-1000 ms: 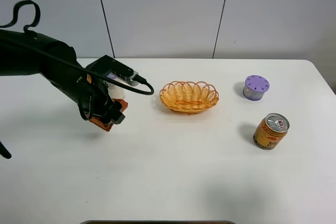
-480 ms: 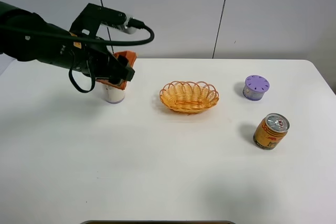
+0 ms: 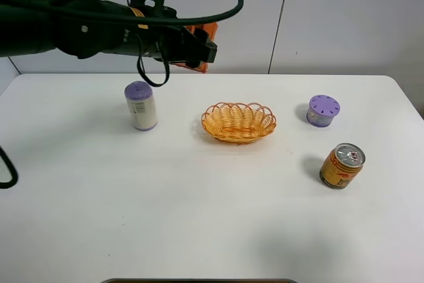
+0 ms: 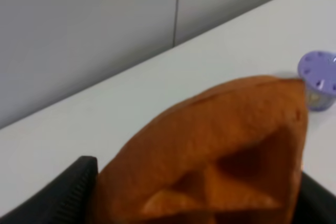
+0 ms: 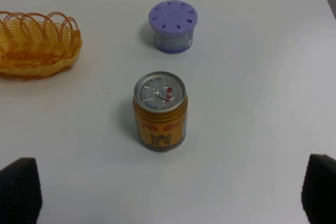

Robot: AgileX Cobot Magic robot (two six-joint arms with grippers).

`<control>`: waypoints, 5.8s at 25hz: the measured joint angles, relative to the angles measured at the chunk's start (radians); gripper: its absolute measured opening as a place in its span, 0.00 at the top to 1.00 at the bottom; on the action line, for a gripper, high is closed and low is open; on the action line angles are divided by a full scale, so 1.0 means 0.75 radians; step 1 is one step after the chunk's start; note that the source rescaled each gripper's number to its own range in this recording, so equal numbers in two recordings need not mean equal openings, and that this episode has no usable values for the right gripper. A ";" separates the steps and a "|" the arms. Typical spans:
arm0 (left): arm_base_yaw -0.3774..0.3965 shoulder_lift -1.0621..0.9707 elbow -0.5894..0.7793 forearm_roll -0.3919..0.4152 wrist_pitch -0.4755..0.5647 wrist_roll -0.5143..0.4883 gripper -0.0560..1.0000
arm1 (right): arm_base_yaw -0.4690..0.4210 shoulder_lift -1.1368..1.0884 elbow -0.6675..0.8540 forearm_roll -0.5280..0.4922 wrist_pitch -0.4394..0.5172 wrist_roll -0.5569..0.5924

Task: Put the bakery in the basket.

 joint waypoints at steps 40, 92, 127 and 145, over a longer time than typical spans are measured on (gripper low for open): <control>-0.075 0.804 -0.197 -0.026 -0.580 -0.008 0.94 | 0.000 0.000 0.000 0.000 0.000 0.000; -0.077 0.658 -0.204 0.029 -0.442 0.003 0.00 | 0.000 0.000 0.000 0.000 0.000 0.000; 0.248 -0.538 -0.206 0.465 0.929 0.017 0.00 | 0.000 0.000 0.000 0.000 0.000 0.000; 0.731 -1.079 -0.208 0.469 1.453 0.133 0.00 | 0.000 0.000 0.000 0.000 0.000 0.000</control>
